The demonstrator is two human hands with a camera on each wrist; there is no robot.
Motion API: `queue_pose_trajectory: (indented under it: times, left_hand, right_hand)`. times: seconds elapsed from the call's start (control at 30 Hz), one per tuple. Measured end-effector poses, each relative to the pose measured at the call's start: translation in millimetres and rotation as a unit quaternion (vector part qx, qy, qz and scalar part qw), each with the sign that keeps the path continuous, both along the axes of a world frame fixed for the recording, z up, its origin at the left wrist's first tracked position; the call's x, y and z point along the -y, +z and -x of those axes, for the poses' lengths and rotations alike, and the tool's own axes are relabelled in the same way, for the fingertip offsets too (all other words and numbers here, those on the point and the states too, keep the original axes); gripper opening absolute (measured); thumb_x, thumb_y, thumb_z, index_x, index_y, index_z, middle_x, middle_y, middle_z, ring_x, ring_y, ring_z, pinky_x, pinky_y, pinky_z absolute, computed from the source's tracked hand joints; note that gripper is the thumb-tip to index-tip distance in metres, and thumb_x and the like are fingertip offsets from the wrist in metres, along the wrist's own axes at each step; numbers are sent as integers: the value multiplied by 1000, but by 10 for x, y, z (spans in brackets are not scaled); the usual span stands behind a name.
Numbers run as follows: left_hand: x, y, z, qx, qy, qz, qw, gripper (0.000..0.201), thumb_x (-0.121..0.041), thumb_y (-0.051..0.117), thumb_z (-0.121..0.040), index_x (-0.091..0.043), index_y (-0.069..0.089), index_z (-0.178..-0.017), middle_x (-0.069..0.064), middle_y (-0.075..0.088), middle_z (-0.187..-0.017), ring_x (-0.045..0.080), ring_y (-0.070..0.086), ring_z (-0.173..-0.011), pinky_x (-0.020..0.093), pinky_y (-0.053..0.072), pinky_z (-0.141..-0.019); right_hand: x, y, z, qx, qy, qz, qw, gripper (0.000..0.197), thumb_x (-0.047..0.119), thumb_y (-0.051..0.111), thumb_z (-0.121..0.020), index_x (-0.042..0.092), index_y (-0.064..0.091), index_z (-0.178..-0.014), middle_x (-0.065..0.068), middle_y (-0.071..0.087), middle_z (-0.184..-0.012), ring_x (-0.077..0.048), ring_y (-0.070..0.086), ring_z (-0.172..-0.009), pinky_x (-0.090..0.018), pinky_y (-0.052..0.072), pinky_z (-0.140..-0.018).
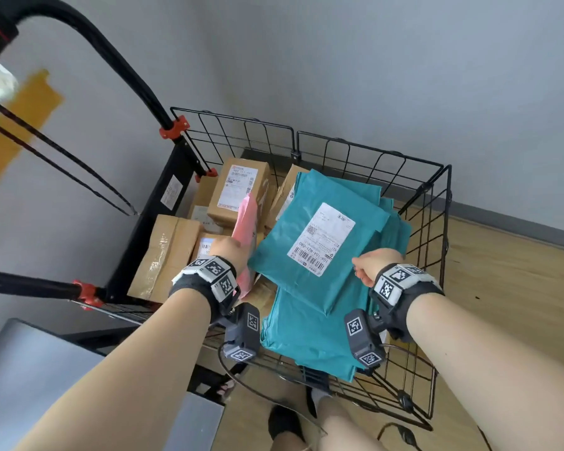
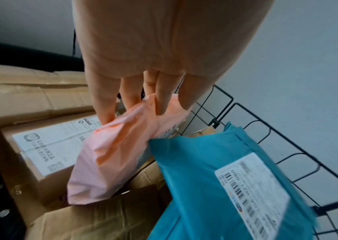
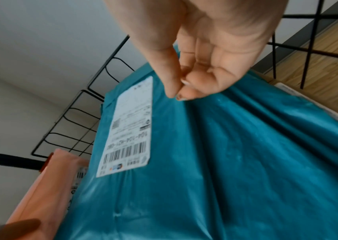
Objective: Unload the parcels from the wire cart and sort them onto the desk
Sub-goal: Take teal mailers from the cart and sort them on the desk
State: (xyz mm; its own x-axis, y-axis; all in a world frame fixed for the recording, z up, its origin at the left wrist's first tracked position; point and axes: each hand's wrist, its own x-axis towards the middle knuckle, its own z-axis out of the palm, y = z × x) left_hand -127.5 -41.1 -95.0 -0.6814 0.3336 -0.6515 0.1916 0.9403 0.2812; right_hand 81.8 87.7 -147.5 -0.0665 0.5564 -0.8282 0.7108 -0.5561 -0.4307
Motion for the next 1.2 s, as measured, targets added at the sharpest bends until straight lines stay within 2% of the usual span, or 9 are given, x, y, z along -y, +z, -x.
queue_pose_trajectory:
  times: [0.13, 0.23, 0.4, 0.6, 0.73, 0.87, 1.0, 1.13, 1.2]
  left_hand:
    - [165, 88, -61, 7, -4, -36, 999, 36, -19, 41, -98, 0, 52, -127, 17, 57, -121, 28, 58, -105, 30, 44, -79]
    - [301, 188, -97, 13, 8, -55, 998, 37, -20, 41, -99, -5, 52, -131, 13, 57, -124, 24, 57, -101, 27, 43, -76]
    - [551, 433, -180, 13, 17, -90, 996, 37, -18, 43, -99, -5, 51, -132, 14, 54, -131, 28, 55, -116, 31, 45, -91]
    - [822, 647, -283, -3, -3, -126, 992, 35, -17, 42, -98, -9, 55, -130, 12, 57, -128, 22, 56, -107, 24, 43, -82]
    - [906, 724, -269, -10, 16, -141, 990, 33, -17, 42, -98, -10, 57, -127, 11, 57, -127, 16, 51, -95, 23, 42, -83]
    - [896, 818, -298, 0, 44, -158, 986, 33, -15, 43, -98, -8, 57, -127, 14, 56, -127, 25, 55, -110, 34, 48, -97]
    - [967, 1031, -325, -7, 64, -194, 979, 33, -13, 44, -97, -10, 57, -127, 13, 57, -127, 28, 57, -112, 41, 49, -97]
    - [1217, 1345, -327, -45, 85, -240, 966, 33, -10, 48, -94, -14, 59, -125, 7, 58, -127, 21, 59, -103, 26, 48, -85]
    - [1422, 1509, -355, -55, 98, -263, 958, 36, -3, 54, -88, -14, 61, -121, 6, 60, -122, 21, 60, -98, 26, 49, -84]
  right_hand:
    - [112, 71, -27, -40, -11, -38, 998, 4, 6, 57, -89, 6, 59, -93, -11, 58, -90, -20, 56, -76, -24, 51, -66]
    - [221, 101, 4, -66, -43, -44, 996, 36, 5, 51, -92, -6, 49, -126, -25, 55, -123, -23, 53, -86, -31, 55, -76]
    - [429, 130, 74, -70, -146, -5, 987, 48, 19, 73, -80, -10, 54, -114, -25, 61, -95, -22, 53, -57, -46, 54, -89]
    - [610, -60, 152, -3, -48, -28, 998, 46, 39, 74, -75, -1, 62, -92, -12, 61, -73, -32, 66, -83, -44, 53, -90]
    - [602, -162, 165, 31, -38, -22, 999, 49, 46, 70, -74, 5, 47, -61, -12, 56, -66, -30, 55, -73, -35, 45, -74]
    - [563, -74, 189, 6, -25, -24, 999, 41, 38, 68, -79, -1, 56, -87, -14, 63, -88, -32, 64, -85, -38, 51, -85]
    - [565, 216, 216, -21, 0, -99, 995, 44, 26, 66, -84, -2, 52, -116, -19, 63, -108, -35, 64, -93, -40, 51, -88]
    - [665, 598, 295, -80, 18, -177, 981, 29, 16, 65, -85, -1, 60, -108, -17, 66, -106, -30, 62, -86, -31, 45, -73]
    - [798, 766, 352, -115, 27, -195, 974, 23, 16, 68, -81, 2, 64, -99, -16, 67, -100, -31, 65, -88, -34, 51, -77]
